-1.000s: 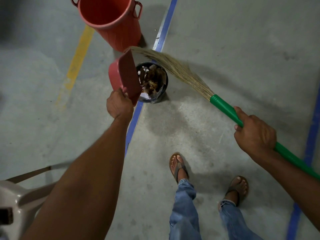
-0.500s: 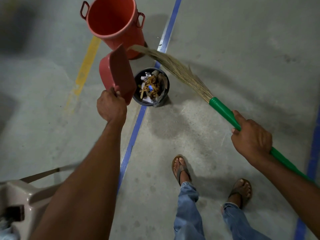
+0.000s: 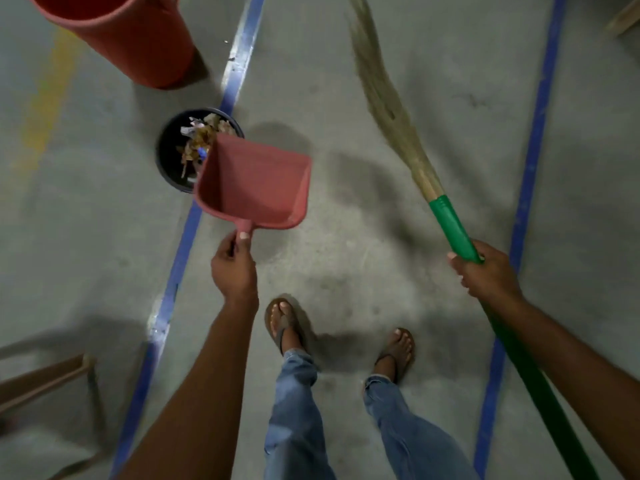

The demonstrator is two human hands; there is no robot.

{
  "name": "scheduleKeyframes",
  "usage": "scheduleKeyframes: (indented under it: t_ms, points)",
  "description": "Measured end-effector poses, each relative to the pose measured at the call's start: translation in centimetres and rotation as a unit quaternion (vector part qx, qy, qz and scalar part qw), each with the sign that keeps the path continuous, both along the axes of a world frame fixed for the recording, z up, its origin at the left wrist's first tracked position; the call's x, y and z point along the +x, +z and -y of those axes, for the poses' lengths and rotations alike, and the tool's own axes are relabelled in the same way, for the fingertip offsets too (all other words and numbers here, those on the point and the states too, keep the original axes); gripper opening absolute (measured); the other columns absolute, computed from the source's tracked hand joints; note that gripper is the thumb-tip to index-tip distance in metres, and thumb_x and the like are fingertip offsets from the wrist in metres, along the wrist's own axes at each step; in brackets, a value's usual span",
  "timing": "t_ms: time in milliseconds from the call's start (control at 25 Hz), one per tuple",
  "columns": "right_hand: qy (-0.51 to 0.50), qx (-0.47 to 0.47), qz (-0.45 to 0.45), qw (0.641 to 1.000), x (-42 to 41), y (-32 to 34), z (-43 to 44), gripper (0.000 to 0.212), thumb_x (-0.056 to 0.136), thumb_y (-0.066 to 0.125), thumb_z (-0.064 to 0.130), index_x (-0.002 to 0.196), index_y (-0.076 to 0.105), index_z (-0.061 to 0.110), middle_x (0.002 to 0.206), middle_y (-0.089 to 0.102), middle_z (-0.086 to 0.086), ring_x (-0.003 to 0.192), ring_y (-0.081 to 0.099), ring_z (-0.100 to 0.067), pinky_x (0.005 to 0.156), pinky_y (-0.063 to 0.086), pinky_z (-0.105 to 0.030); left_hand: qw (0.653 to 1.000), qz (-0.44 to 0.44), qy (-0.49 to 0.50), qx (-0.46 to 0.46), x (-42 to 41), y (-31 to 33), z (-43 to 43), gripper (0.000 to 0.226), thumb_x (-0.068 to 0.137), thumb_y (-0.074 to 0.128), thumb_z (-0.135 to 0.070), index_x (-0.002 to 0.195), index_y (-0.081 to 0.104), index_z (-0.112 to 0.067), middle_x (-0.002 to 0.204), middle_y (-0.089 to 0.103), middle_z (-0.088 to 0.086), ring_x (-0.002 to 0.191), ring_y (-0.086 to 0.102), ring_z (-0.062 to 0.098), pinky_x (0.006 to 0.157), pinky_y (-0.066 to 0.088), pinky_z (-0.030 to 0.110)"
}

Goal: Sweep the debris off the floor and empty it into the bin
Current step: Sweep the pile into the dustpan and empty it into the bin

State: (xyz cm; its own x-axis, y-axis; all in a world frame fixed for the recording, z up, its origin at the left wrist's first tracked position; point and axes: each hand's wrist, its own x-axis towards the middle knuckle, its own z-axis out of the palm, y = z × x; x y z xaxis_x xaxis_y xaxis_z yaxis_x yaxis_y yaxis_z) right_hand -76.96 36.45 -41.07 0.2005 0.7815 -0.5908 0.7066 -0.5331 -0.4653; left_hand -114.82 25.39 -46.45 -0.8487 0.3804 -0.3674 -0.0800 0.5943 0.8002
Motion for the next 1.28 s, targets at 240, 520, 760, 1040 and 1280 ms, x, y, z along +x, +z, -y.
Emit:
scheduleKeyframes:
  t_ms: [240,520,760,1040,1280]
  points:
    - [-0.027,-0.009,0.077,0.997,8.7,-7.5,-5.1,0.05,0.078,0.067,0.059,0.115,0.067,0.025,0.088,0.071,-0.01,0.08,0.07,-0.037,0.079,0.06,-0.053,0.981,0.127,-0.099,-0.105,11.4,-12.1,2.0,0.03,0.089,0.068,-0.056,0.098,0.078,-0.03,0.08,0.075,0.005,0.087,0.072,0.033,0.081,0.061,0.05]
    - [0.034,-0.027,0.106,0.993,12.2,-21.8,-7.5,0.051,0.086,0.067,0.048,0.131,0.059,0.026,0.094,0.067,-0.007,0.079,0.065,-0.03,0.072,0.052,-0.04,0.961,0.108,-0.193,-0.164,12.6,-24.8,2.2,0.041,0.096,0.063,-0.056,0.074,0.07,-0.022,0.056,0.052,0.009,0.056,0.05,0.017,0.058,0.04,0.032]
    - [0.126,-0.075,0.14,0.979,14.0,-28.5,-1.8,0.055,0.092,0.07,0.027,0.143,0.051,0.024,0.123,0.067,-0.017,0.108,0.065,-0.038,0.086,0.05,-0.04,0.953,0.063,-0.24,-0.173,12.3,-29.2,-0.8,0.036,0.096,0.062,-0.056,0.076,0.068,-0.027,0.076,0.068,0.02,0.065,0.055,0.02,0.062,0.049,0.039]
    - [0.17,-0.117,0.177,0.962,16.3,-26.6,2.2,0.061,0.094,0.068,0.03,0.15,0.044,0.032,0.121,0.068,-0.016,0.108,0.065,-0.039,0.085,0.05,-0.041,0.95,0.084,-0.242,-0.181,14.5,-30.1,-7.3,0.047,0.091,0.066,-0.06,0.08,0.074,-0.015,0.073,0.071,0.014,0.064,0.062,0.023,0.063,0.051,0.036]
    - [0.299,-0.131,0.238,0.915,19.4,-23.0,4.1,0.062,0.095,0.061,0.041,0.152,0.038,0.041,0.108,0.073,-0.008,0.093,0.069,-0.03,0.07,0.05,-0.035,0.945,0.11,-0.25,-0.18,14.6,-31.4,-10.3,0.032,0.086,0.073,-0.056,0.071,0.07,-0.029,0.078,0.073,0.004,0.074,0.068,0.025,0.076,0.059,0.041]
